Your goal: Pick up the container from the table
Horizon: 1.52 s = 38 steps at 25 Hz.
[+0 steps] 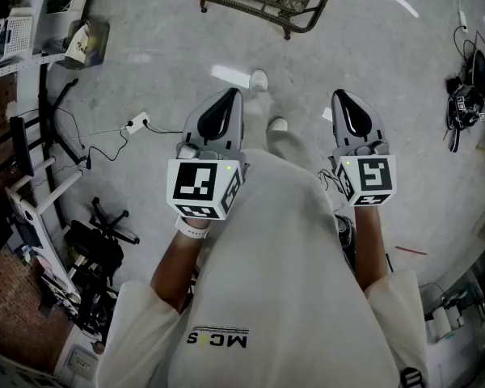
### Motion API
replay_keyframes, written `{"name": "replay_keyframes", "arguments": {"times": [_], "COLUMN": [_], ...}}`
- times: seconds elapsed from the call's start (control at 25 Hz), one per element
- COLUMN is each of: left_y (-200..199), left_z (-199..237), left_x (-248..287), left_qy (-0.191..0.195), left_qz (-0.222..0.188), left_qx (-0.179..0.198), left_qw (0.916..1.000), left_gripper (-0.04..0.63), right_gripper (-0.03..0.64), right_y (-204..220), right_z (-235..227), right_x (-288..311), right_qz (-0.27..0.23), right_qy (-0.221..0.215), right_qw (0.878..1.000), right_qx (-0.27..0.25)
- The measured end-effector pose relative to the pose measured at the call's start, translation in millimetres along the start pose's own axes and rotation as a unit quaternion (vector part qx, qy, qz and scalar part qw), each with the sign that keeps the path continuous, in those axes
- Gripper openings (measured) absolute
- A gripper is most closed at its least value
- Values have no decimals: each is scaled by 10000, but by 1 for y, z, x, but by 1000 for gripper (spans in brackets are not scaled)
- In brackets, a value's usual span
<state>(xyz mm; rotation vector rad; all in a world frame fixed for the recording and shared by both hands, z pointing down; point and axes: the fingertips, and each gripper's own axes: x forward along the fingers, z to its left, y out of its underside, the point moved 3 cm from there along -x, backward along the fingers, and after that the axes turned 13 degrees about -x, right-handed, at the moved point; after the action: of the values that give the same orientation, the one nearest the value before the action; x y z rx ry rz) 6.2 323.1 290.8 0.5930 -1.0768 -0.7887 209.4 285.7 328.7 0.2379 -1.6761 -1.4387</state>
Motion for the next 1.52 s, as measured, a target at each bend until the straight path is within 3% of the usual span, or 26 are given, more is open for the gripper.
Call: {"name": "replay_keyframes", "arguments": {"times": [0.24, 0.52, 0.64, 1.24, 1.52], "left_y": [40, 29, 23, -32, -56], "left_z": [-51, -51, -32, 123, 130], "left_x": [-51, -76, -85, -98, -49], "left_qy": [478, 759, 863, 942, 1160], "left_qz": [259, 42, -7, -207, 58], "left_qx": [150, 388, 388, 44, 0], "left_qw": [9984, 9964, 9955, 9953, 9932], "left_gripper": [25, 25, 25, 25, 25], "right_gripper": [23, 18, 20, 20, 20], "right_y": [-1, -21, -30, -106, -104], "right_z": [54, 98, 109, 152, 127], "right_x": [-81, -87, -73, 33, 86], "right_qz": [-239, -475, -548, -622, -357], "right_qy": [71, 135, 204, 963, 974], "right_qw": [9997, 9987, 9977, 9933, 9935], "right_qx": [43, 130, 349, 162, 473]}}
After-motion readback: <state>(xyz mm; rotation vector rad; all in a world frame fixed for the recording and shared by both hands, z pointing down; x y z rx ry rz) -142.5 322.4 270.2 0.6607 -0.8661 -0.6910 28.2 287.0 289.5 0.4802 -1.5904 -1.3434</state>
